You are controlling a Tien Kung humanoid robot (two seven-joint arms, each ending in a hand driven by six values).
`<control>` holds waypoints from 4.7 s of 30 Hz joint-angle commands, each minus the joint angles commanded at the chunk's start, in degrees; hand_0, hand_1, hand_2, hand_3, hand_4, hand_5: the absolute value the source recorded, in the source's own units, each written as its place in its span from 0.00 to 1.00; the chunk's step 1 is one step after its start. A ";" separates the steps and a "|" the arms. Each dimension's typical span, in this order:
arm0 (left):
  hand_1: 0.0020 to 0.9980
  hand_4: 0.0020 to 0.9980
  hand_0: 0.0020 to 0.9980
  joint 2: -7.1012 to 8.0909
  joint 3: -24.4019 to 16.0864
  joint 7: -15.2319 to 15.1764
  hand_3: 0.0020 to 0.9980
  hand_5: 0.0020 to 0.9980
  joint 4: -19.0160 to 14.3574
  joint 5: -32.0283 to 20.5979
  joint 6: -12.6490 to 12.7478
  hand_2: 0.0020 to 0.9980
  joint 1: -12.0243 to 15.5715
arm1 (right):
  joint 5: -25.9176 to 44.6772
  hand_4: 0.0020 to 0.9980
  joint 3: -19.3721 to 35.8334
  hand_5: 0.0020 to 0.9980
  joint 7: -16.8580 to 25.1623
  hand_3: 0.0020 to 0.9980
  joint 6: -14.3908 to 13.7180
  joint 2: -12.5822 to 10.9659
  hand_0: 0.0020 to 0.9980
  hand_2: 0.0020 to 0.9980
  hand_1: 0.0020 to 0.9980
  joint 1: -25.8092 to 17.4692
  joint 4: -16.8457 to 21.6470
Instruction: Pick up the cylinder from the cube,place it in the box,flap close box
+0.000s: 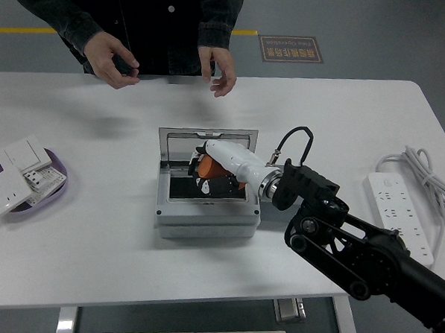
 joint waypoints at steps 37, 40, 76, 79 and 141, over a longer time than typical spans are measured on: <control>0.66 0.72 0.64 0.36 0.45 -0.21 0.66 0.32 0.00 0.29 -0.07 0.58 -0.03 | 15.36 0.52 -5.90 0.22 0.86 0.71 4.02 -7.40 0.77 0.70 0.69 7.34 -2.19; 0.66 0.72 0.64 0.39 0.45 -0.20 0.66 0.32 0.00 0.35 -0.07 0.58 -0.04 | 18.79 0.52 -5.80 0.22 2.15 0.71 3.87 -7.63 0.77 0.70 0.69 7.40 -2.31; 0.66 0.69 0.63 0.32 0.55 -0.21 0.65 0.31 0.00 0.38 -0.12 0.57 0.20 | 28.05 0.65 4.04 0.20 5.46 0.71 2.04 -10.79 0.77 0.70 0.69 5.71 6.62; 0.66 0.69 0.63 0.31 0.48 -0.16 0.65 0.31 0.00 0.40 -0.11 0.57 0.19 | 28.58 0.66 5.84 0.20 5.04 0.71 2.31 -10.61 0.77 0.70 0.69 6.25 6.23; 0.66 0.70 0.63 1.21 0.46 -0.30 0.66 0.30 0.00 0.16 -0.03 0.57 -0.11 | 32.19 0.68 -8.58 0.33 2.51 0.72 -2.43 -21.00 0.73 0.70 0.67 8.55 8.88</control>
